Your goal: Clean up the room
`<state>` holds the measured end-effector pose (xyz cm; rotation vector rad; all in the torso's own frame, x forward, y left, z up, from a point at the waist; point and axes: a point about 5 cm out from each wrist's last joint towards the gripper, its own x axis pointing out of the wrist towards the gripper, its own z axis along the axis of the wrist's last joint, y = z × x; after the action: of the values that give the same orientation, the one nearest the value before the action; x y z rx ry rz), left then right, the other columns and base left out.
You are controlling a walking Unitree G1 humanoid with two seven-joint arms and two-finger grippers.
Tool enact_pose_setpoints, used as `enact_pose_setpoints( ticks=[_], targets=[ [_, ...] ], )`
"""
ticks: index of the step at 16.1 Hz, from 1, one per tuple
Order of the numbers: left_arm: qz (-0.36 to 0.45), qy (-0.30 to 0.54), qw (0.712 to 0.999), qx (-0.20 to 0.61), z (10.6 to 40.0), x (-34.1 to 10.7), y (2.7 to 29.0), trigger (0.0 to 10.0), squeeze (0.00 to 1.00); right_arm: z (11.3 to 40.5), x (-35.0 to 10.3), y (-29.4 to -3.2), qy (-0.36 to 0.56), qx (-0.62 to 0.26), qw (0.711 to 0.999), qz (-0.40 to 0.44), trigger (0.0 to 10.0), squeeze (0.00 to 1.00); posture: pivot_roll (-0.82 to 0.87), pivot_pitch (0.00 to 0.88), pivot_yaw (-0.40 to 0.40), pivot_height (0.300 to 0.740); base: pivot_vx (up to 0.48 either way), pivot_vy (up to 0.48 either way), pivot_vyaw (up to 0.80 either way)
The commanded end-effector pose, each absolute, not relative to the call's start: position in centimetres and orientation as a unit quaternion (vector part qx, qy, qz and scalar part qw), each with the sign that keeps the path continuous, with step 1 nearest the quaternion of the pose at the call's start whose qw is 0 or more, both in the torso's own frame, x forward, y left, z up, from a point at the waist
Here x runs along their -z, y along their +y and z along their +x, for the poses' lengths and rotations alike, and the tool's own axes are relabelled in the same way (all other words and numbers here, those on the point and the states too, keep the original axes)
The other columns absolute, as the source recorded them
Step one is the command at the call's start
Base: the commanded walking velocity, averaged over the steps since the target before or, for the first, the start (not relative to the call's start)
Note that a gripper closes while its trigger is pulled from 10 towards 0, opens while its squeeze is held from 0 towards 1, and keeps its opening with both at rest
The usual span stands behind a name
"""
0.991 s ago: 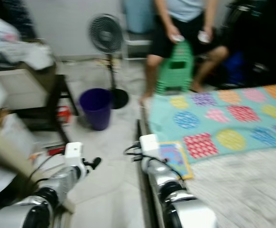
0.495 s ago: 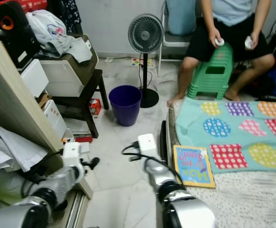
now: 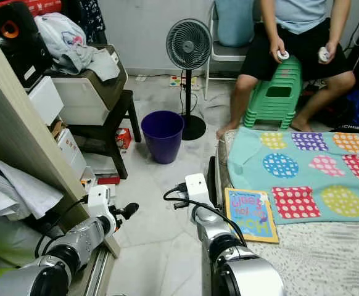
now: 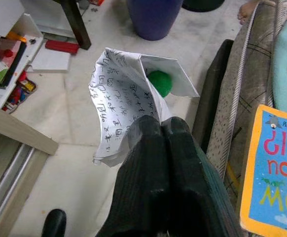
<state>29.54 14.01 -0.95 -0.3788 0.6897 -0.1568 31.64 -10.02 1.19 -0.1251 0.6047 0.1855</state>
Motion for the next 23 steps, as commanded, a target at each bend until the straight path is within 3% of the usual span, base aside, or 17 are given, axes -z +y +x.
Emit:
enact_pose_setpoints(
  ticks=[1,4,9,16,19,23],
  targets=[
    [-0.188,0.327,0.923,0.074,30.2,0.3,14.1,10.0,0.00,32.0,-1.6,-10.5,0.288,-0.073,0.952,-0.075,10.0,0.00,-0.08,0.000,-0.006,0.740,0.000,0.000,0.00],
    [-0.196,0.306,0.931,0.035,30.9,-0.4,16.1,10.0,0.00,32.5,-2.0,-11.9,0.280,-0.035,0.957,-0.070,10.0,0.00,-0.08,0.000,-0.015,0.740,0.000,0.000,0.00],
    [-0.195,0.305,0.932,-0.005,30.7,-0.6,19.2,10.0,0.00,32.6,-2.1,-11.9,0.279,-0.039,0.956,-0.078,10.0,0.00,-0.07,0.000,-0.022,0.740,0.000,0.000,0.00],
    [-0.164,0.319,0.933,0.030,30.6,-0.3,17.8,10.0,0.00,32.5,-2.0,-11.7,0.280,-0.047,0.955,-0.084,10.0,0.00,-0.08,0.000,-0.009,0.740,0.080,0.000,0.00],
    [-0.107,0.331,0.936,0.052,30.6,-0.1,16.7,10.0,0.00,32.4,-1.9,-11.4,0.283,-0.056,0.953,-0.092,10.0,0.00,-0.08,0.000,-0.012,0.740,0.000,0.000,0.00],
    [-0.123,0.340,0.930,0.069,30.1,0.5,12.8,10.0,0.00,32.2,-1.7,-11.3,0.285,-0.063,0.951,-0.099,10.0,0.00,-0.09,0.000,-0.014,0.740,0.000,0.000,0.00]
  ],
)
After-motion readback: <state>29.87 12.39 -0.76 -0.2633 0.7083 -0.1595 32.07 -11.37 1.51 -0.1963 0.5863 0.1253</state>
